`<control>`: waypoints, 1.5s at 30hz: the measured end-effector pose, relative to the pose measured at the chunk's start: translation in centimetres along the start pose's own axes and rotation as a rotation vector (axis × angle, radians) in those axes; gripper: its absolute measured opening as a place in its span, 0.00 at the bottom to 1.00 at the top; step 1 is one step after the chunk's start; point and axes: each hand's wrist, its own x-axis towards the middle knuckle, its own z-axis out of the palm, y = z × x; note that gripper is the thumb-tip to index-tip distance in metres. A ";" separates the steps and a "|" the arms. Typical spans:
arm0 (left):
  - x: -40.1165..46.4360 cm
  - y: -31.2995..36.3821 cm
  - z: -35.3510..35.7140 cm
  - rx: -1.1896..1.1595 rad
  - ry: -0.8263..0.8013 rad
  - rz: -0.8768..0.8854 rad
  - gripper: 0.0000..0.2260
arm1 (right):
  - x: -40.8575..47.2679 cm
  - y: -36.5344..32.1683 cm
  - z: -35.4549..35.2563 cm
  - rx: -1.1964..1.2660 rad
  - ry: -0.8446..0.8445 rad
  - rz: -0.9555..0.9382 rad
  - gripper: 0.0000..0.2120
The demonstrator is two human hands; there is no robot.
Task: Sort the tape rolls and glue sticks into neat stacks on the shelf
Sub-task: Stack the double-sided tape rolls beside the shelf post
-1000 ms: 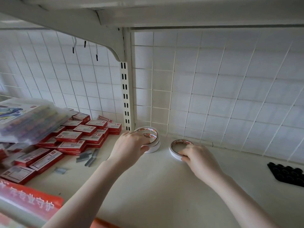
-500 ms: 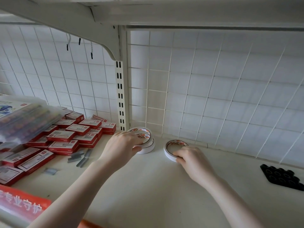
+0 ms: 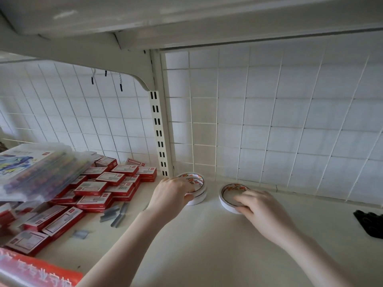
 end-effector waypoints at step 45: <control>1.2 0.6 1.5 -0.092 -0.120 -0.021 0.12 | -1.0 1.8 -0.6 -0.055 -0.018 0.106 0.11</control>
